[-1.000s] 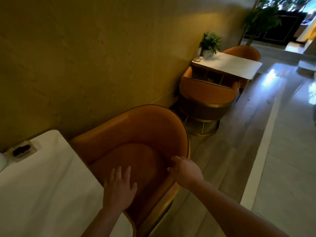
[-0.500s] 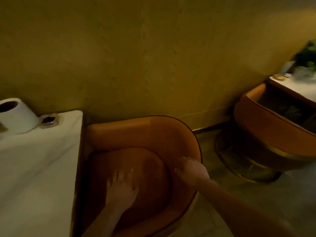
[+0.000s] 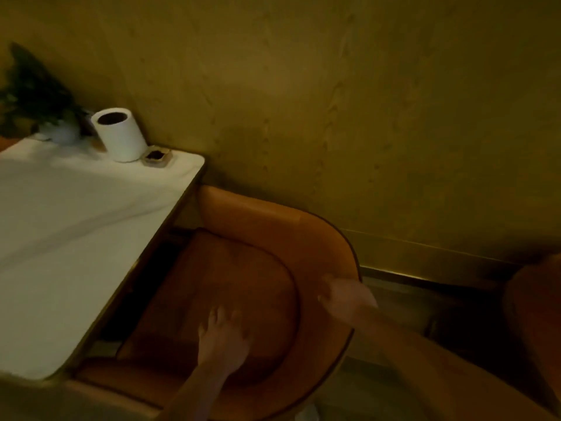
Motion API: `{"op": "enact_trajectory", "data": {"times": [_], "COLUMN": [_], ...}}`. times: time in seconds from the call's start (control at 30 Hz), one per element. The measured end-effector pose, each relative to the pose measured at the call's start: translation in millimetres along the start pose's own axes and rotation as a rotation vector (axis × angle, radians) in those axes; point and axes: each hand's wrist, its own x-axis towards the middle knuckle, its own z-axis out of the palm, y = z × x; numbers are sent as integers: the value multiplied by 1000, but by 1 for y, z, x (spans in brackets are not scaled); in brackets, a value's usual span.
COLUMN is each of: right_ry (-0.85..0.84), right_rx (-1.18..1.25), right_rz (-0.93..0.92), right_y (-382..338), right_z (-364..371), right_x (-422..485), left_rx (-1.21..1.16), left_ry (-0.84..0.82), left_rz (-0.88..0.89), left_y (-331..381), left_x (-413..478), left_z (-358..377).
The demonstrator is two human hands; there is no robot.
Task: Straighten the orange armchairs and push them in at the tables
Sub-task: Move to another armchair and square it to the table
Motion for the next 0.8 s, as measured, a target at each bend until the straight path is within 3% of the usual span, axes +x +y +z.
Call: {"op": "enact_trajectory", "data": {"times": [0.53,0.8], "right_ry": [-154,-178], "right_rx": [-319,-573], "right_rz": [-464,-765], "right_y": [16,24], "right_z": [-32,-14], "right_x": [192,294], "left_rx": [-285,-467], "left_ry": [0,47], "left_rz": [-558,-926], "left_y": [36,101], "left_x": [16,24], "left_z": [28,61]}}
